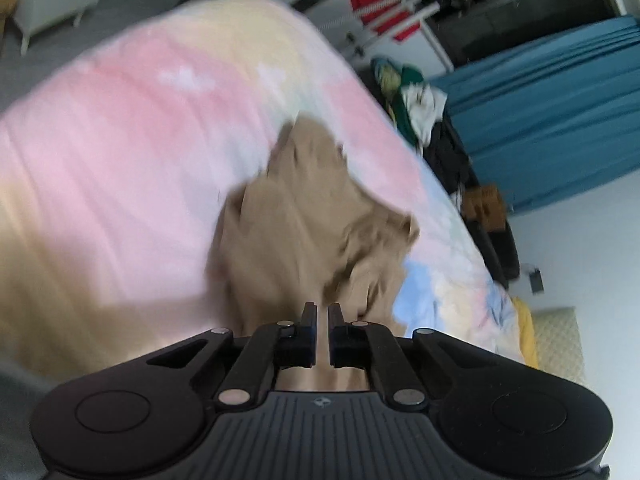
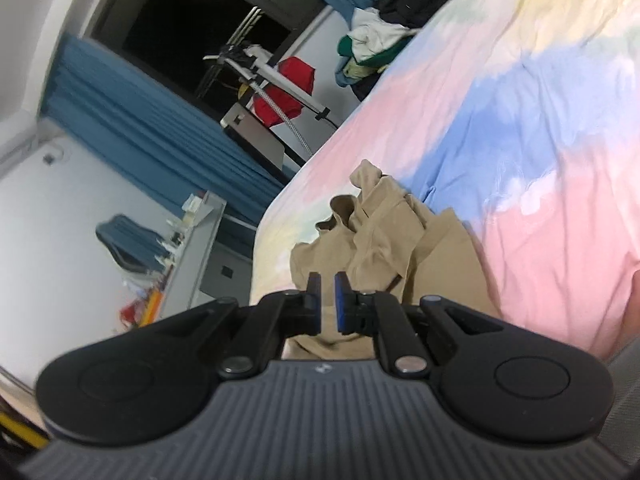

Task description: Fold clothes

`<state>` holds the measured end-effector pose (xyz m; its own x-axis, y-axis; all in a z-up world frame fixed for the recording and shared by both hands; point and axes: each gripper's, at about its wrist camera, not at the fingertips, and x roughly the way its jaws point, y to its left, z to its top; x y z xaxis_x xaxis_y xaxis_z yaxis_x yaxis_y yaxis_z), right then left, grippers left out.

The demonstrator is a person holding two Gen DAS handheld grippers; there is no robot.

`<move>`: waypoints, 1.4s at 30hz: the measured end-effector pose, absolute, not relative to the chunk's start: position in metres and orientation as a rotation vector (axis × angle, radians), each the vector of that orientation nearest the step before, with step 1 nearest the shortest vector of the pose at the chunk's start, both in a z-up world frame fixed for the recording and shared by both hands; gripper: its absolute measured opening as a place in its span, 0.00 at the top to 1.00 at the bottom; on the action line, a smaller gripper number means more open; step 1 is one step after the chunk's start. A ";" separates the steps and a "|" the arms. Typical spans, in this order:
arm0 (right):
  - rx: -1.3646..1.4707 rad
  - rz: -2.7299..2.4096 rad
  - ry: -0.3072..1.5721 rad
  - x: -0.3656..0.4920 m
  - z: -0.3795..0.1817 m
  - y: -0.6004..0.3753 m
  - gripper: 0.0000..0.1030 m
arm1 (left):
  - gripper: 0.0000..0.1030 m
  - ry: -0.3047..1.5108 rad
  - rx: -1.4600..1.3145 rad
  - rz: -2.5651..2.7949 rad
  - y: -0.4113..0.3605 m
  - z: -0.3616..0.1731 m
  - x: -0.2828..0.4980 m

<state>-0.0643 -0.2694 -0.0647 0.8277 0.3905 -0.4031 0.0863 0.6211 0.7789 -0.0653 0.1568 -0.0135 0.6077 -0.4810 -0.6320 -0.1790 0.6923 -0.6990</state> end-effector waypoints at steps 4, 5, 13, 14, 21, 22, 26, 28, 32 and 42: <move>0.939 0.184 0.672 -0.066 -0.086 -0.267 0.89 | 0.91 1.001 -0.768 -0.175 0.154 -0.020 -0.047; 0.942 0.187 0.712 -0.065 -0.095 -0.264 0.88 | 0.84 1.031 -0.746 -0.158 0.153 -0.024 -0.043; 0.967 0.165 0.941 -0.063 -0.153 -0.245 0.88 | 0.42 1.317 -0.696 -0.056 0.161 -0.069 -0.041; 0.966 0.161 0.953 -0.061 -0.156 -0.243 0.87 | 0.41 1.344 -0.681 -0.051 0.160 -0.073 -0.040; 1.006 0.171 0.967 -0.055 -0.162 -0.242 0.58 | 0.31 1.437 -0.660 0.001 0.135 -0.104 -0.019; 1.018 0.170 0.963 -0.058 -0.162 -0.244 0.57 | 0.33 1.433 -0.643 0.013 0.130 -0.107 -0.017; 1.099 0.196 0.980 -0.064 -0.167 -0.242 0.50 | 0.52 1.393 -0.593 0.037 0.124 -0.107 -0.018; 1.163 0.236 1.012 -0.065 -0.174 -0.234 0.50 | 0.63 1.370 -0.612 0.038 0.129 -0.105 -0.022; 1.244 0.289 1.095 -0.065 -0.191 -0.209 0.49 | 0.82 1.323 -0.705 0.009 0.143 -0.096 -0.027; 1.545 0.202 0.951 -0.062 -0.229 -0.192 0.23 | 0.86 1.177 -0.867 -0.120 0.164 -0.058 -0.034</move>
<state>-0.0625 -0.1923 -0.2288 0.6448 0.6593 -0.3867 0.4450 0.0875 0.8912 -0.0342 0.1645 -0.0582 0.4172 -0.5066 -0.7545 -0.3434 0.6808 -0.6470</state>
